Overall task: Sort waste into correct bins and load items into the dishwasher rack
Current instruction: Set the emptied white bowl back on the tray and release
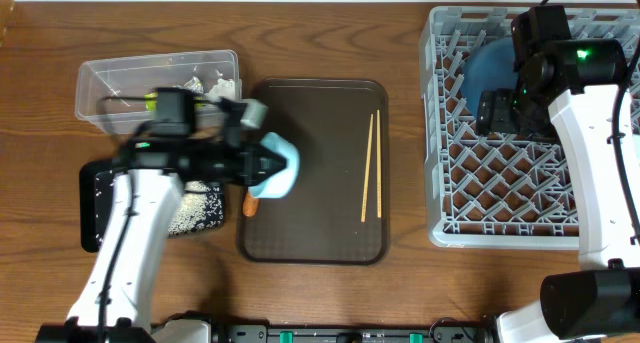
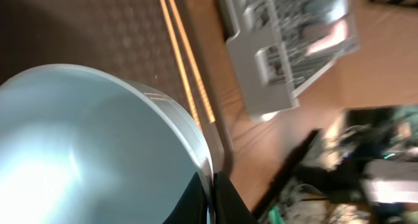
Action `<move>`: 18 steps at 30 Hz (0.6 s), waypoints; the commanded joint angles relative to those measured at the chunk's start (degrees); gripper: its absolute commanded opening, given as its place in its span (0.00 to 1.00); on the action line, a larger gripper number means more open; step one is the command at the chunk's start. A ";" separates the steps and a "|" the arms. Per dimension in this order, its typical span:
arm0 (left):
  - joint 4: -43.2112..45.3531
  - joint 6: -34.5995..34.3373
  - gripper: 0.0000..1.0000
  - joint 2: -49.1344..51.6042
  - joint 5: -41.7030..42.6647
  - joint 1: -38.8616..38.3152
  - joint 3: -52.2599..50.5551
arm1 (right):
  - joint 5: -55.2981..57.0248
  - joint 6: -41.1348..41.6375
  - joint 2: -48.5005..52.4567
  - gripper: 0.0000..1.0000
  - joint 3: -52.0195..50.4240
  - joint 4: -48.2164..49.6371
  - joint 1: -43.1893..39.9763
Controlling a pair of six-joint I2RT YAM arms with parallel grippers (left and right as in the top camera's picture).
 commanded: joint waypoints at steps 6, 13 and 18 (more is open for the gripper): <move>8.90 -16.63 0.06 7.98 -24.50 -18.58 0.90 | -0.15 -0.02 -0.42 0.95 0.17 -0.07 -0.31; 16.22 -18.29 0.06 15.04 -27.47 -25.99 0.90 | -0.15 -0.07 -0.42 0.96 0.17 -0.07 -0.28; 16.35 -18.16 0.32 15.26 -30.18 -26.12 0.92 | -0.20 -0.50 -0.42 0.95 0.17 -0.07 -0.31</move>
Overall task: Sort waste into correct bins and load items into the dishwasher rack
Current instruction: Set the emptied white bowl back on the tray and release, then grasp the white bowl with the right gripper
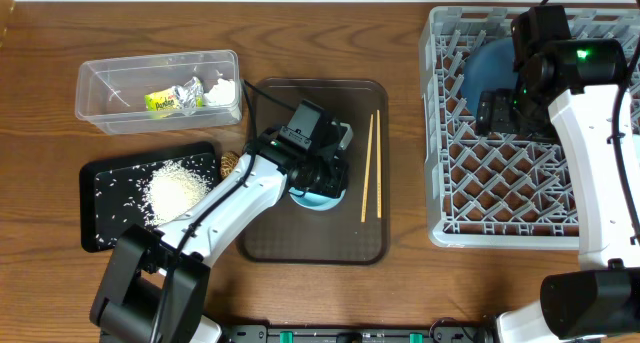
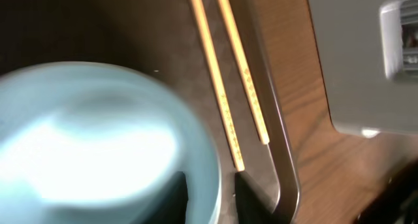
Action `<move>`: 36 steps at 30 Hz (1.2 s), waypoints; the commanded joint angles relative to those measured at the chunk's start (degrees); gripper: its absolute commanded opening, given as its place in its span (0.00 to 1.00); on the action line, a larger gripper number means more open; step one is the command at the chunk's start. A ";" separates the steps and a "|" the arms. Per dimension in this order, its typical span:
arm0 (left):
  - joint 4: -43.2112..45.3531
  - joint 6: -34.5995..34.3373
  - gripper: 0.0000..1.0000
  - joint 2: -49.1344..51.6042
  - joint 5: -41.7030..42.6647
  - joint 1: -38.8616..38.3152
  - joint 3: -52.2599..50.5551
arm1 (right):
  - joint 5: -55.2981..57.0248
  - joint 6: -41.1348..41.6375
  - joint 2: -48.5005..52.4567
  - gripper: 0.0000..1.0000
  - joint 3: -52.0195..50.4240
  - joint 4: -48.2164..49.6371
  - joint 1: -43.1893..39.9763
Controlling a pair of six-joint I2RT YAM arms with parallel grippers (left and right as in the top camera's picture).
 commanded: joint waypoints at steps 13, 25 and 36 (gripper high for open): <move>-16.74 1.29 0.47 -17.40 -9.84 18.08 0.96 | -17.14 -8.83 -0.42 0.97 0.17 4.79 2.08; -29.03 0.98 0.06 -27.80 -15.43 39.65 0.96 | -22.73 -8.66 1.49 0.98 0.17 18.12 18.47; -29.44 1.03 0.06 -27.65 -15.28 40.65 0.90 | -22.67 -6.40 14.12 0.96 0.17 20.15 27.85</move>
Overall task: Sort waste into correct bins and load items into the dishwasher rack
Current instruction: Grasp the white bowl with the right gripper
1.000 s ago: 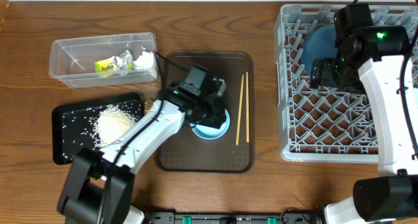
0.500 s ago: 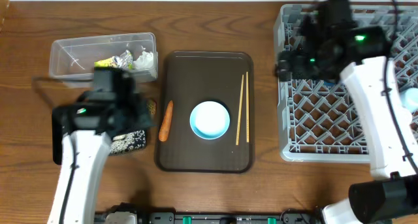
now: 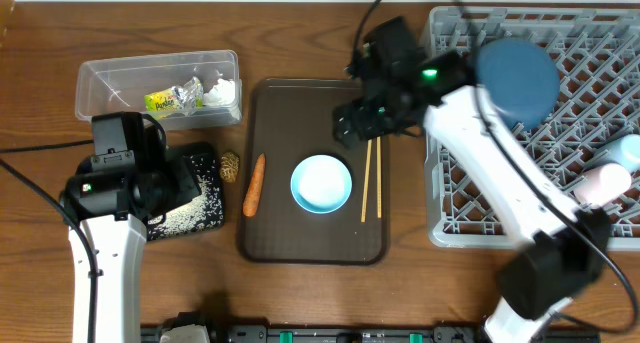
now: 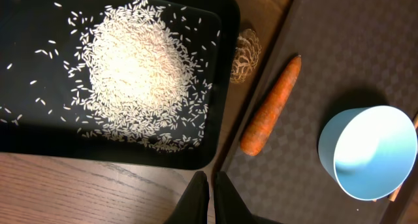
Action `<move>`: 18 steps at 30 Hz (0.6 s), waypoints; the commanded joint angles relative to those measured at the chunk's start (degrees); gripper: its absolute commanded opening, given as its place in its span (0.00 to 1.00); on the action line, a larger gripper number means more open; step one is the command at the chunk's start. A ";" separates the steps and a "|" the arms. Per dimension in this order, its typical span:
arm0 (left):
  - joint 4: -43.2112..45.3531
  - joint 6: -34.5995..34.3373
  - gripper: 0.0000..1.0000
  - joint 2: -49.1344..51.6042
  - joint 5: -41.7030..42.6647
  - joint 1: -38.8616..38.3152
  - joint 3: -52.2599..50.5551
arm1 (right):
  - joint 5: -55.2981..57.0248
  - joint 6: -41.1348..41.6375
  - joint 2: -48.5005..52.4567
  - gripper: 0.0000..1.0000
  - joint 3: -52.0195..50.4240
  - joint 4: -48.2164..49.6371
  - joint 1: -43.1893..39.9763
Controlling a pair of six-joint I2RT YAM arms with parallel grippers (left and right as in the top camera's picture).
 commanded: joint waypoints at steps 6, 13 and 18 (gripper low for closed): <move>-0.39 0.09 0.06 -0.20 -0.50 0.28 0.55 | -0.02 1.16 10.34 0.87 0.17 -0.59 4.42; -0.39 0.09 0.06 -0.20 -0.50 0.28 0.55 | 1.29 3.50 15.98 0.79 0.17 -1.40 6.12; -0.39 0.09 0.06 -0.20 -0.50 0.28 0.55 | 2.58 4.17 19.50 0.71 0.17 -1.79 6.58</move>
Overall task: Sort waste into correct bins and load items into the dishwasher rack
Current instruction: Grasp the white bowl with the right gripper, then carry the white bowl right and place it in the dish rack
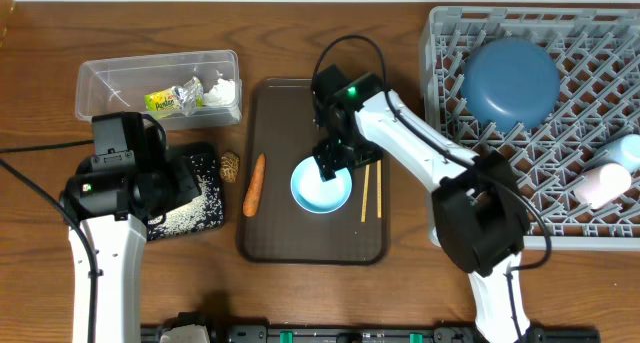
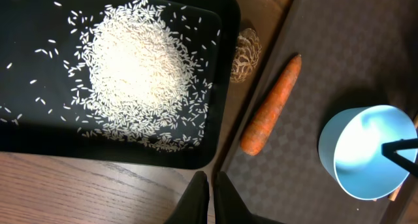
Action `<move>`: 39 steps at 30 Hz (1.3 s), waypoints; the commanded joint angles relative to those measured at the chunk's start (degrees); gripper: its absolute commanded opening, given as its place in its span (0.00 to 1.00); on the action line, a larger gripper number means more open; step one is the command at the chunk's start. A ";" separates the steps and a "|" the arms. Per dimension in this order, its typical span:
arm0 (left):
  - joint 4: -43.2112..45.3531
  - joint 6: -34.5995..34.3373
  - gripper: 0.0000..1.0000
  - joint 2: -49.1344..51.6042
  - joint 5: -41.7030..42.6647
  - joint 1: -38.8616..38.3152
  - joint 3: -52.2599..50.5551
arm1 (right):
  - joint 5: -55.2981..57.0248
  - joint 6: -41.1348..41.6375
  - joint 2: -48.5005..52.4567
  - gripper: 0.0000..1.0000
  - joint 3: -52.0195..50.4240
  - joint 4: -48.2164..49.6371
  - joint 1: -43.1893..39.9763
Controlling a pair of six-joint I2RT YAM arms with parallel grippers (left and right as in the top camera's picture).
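A light blue bowl stands upright in the middle of the brown tray. My right gripper is down at the bowl's far rim; one dark fingertip shows inside the bowl, and its grip cannot be made out. An orange carrot lies at the tray's left side and two chopsticks lie at its right. My left gripper hangs shut and empty above the corner between the black tray of rice and the brown tray.
A clear bin with wrappers sits at the back left. A brown walnut-like piece lies between the two trays. The grey dish rack on the right holds a dark blue bowl and a pale cup.
My right gripper was over the tray's far right near the chopstick ends; now it is at the bowl's rim with a fingertip inside. The left arm, bowl and carrot are unmoved.
First my left gripper held the blue bowl tipped at the tray's left edge while the right arm stayed over the rack. Then the bowl was at mid tray. Later it stood free, my left gripper shut above the rice tray, the right arm over the tray, now at the bowl.
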 commanded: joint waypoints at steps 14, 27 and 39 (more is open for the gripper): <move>-0.33 0.09 0.06 0.17 -0.50 0.28 0.55 | 1.49 1.64 5.84 0.04 0.17 -0.52 1.92; -0.31 0.09 0.09 0.17 -0.50 0.28 0.55 | 8.70 4.15 -3.28 0.01 1.03 -0.68 -3.85; -0.31 0.09 0.09 0.17 -0.50 0.28 0.55 | 35.45 -1.97 -31.10 0.01 1.11 0.81 -16.98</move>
